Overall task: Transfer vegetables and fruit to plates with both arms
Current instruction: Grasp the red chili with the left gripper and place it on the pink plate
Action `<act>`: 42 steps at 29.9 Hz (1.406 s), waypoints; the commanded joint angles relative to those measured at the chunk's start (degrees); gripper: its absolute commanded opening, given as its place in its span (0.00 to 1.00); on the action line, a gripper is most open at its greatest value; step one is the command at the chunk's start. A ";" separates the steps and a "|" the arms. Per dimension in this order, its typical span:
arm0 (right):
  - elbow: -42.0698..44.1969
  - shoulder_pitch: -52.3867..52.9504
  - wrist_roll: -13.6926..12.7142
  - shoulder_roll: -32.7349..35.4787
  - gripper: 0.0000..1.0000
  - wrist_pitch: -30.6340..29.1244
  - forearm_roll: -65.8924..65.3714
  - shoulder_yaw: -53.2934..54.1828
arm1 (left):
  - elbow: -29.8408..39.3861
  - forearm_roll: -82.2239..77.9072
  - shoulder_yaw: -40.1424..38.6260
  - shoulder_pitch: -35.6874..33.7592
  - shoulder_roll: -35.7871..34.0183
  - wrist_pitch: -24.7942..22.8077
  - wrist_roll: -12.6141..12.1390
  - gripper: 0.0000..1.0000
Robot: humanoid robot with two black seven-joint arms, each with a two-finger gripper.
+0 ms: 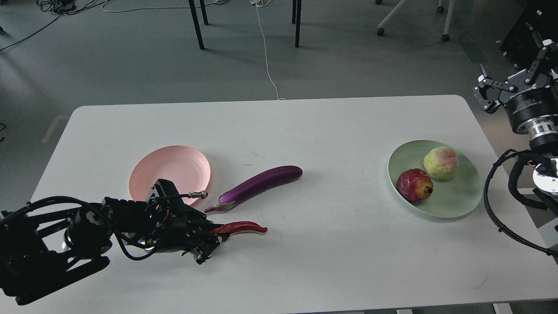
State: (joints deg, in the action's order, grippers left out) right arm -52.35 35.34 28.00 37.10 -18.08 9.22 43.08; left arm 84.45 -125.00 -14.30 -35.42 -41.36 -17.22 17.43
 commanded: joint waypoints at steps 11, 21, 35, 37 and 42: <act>-0.12 -0.10 0.00 0.26 0.98 1.20 0.09 1.13 | -7.17 2.65 -2.67 -8.09 -8.83 0.87 1.12 0.17; -0.38 -0.10 0.00 0.17 0.98 2.70 0.09 1.22 | -25.03 5.72 -1.88 -7.47 -2.42 9.57 0.94 0.61; -0.38 -0.54 0.00 0.34 0.98 2.79 0.09 1.22 | -18.10 7.66 -2.66 -9.13 -2.06 9.48 0.94 0.74; -0.38 -0.63 0.00 0.34 0.98 2.70 0.09 1.22 | -15.64 7.58 -2.23 -10.63 -1.54 9.22 0.42 0.74; -0.38 -0.98 0.00 0.52 0.98 2.70 0.09 1.31 | -14.05 7.23 -1.97 -12.82 3.63 8.96 -2.30 0.74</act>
State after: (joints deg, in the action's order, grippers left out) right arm -52.73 34.57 28.00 37.51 -15.34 9.32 44.37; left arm 69.89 -117.62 -16.45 -46.75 -41.96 -8.14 17.00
